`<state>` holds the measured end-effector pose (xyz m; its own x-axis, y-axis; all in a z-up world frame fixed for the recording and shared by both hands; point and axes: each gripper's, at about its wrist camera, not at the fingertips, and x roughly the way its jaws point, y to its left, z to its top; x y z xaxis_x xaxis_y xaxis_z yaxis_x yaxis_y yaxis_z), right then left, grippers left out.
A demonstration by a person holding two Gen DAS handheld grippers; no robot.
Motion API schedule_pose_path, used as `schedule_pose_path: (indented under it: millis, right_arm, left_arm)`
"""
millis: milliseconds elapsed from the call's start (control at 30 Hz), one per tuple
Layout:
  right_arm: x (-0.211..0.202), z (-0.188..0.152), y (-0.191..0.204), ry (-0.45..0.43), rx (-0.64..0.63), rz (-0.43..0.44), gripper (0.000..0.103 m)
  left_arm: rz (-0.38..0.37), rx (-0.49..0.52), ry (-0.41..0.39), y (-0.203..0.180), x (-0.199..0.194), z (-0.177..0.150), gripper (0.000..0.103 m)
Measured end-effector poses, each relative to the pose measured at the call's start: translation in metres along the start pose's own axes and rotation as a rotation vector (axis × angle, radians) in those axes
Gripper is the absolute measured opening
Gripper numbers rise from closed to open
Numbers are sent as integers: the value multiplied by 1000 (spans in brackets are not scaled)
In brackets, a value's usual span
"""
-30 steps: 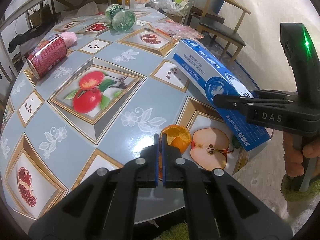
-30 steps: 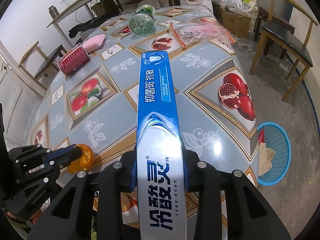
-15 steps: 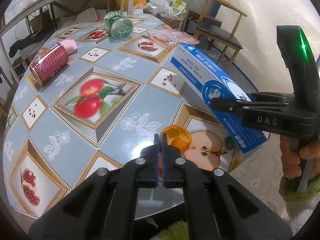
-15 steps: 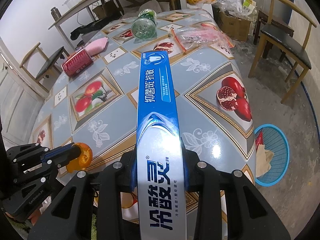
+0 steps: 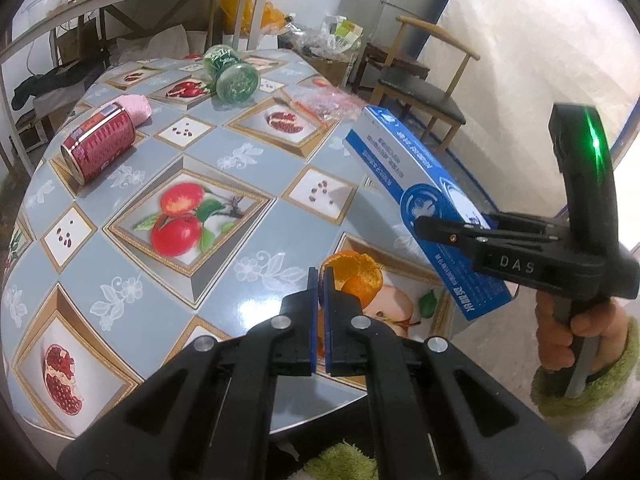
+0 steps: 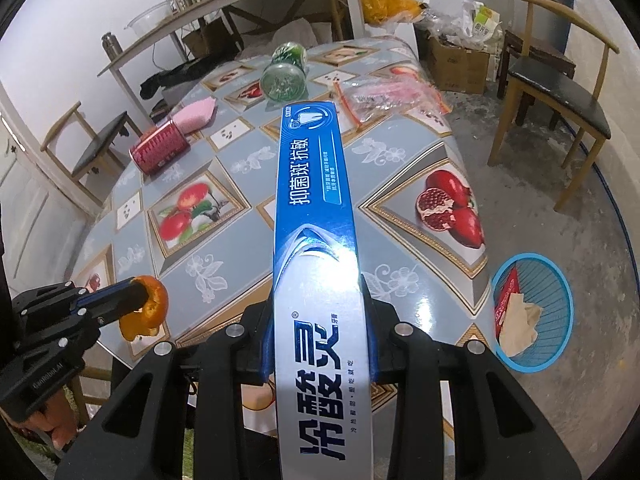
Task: Collect trash
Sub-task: 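Carry the toothpaste box and orange peel over the blue wastebasket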
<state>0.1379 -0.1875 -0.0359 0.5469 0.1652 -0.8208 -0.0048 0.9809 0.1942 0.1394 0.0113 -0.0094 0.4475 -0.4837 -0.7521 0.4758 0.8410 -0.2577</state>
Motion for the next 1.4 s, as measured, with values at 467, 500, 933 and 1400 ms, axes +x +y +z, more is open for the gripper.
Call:
schedule_pose_path:
  millis: [467, 500, 933, 1400]
  right_arm:
    - [-45, -18, -76, -119, 200, -53, 33]
    - [-47, -20, -84, -125, 219, -60, 33]
    - [-65, -68, -200, -164, 514, -159, 33]
    - [-12, -125, -304, -60, 826, -102, 33]
  left_arm:
    - [-114, 108, -12, -53, 13, 43, 1]
    - [-125, 117, -6, -59, 18, 47, 1]
    - [-279, 238, 122, -155, 93, 98, 1]
    - [-296, 327, 387, -249, 225, 93, 1]
